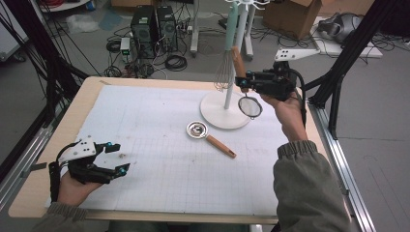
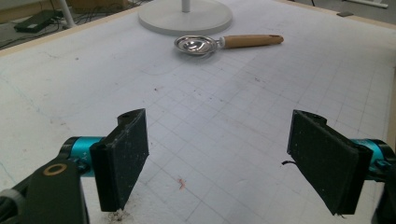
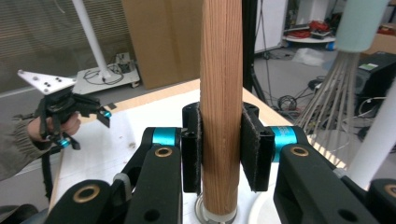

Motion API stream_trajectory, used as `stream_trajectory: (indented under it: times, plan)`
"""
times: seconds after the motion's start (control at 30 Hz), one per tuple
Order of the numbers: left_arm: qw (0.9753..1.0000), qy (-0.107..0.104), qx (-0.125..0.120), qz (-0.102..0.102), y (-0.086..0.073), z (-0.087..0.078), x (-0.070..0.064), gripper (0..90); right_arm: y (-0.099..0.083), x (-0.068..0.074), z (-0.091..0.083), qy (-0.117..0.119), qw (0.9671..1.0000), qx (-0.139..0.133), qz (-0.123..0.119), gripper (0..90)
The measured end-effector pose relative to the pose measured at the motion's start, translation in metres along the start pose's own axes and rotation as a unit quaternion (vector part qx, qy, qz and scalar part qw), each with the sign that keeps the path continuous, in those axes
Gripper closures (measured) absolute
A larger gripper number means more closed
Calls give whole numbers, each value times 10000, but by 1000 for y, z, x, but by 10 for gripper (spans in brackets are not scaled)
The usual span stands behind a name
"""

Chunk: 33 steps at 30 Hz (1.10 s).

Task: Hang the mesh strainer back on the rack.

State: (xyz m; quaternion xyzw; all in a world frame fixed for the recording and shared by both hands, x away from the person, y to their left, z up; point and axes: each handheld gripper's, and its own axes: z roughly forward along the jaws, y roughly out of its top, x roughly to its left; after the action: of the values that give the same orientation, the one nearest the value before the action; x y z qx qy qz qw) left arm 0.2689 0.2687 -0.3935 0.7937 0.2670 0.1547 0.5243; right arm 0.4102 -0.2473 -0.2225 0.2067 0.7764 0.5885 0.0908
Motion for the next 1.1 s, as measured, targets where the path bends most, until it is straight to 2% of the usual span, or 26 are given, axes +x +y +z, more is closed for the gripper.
stream_trajectory:
  times: [0.53,0.77,1.1]
  plan:
    - [10000,56,-8,32,0,-2,1,199,22,-15,-5,-198,9997,-119,38,724]
    - [10000,62,-12,34,0,-2,3,196,36,-25,-6,-259,9993,-264,60,724]
    - [10000,57,14,70,-1,-1,4,193,56,-37,-6,-355,9988,-316,96,724]
